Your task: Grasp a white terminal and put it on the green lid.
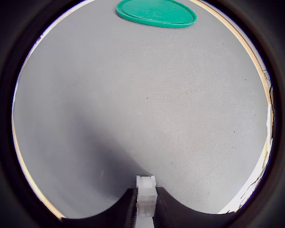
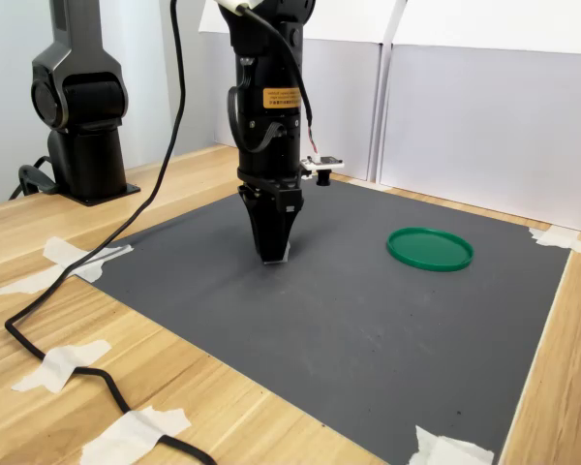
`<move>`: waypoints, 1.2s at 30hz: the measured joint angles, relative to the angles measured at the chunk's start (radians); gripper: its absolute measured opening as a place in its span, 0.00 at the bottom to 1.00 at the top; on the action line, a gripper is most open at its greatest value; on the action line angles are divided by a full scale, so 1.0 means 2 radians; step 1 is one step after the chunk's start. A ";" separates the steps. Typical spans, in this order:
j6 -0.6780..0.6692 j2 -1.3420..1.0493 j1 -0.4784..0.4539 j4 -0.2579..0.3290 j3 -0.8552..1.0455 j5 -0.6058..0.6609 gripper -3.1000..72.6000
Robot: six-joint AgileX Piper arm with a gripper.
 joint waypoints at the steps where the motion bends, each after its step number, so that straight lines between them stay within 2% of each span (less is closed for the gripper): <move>1: 0.003 0.000 0.000 0.000 0.000 0.000 0.16; 6: 0.032 0.000 0.000 0.003 -0.024 0.034 0.16; 12: 0.044 -0.007 0.002 0.032 -0.101 0.090 0.16; 17: 0.047 -0.007 0.036 0.035 -0.168 0.124 0.16; 20: 0.056 -0.004 0.063 0.045 -0.193 0.128 0.16; 28: 0.080 0.050 0.105 0.045 -0.227 0.119 0.16; 36: 0.097 0.106 0.112 0.045 -0.265 0.091 0.16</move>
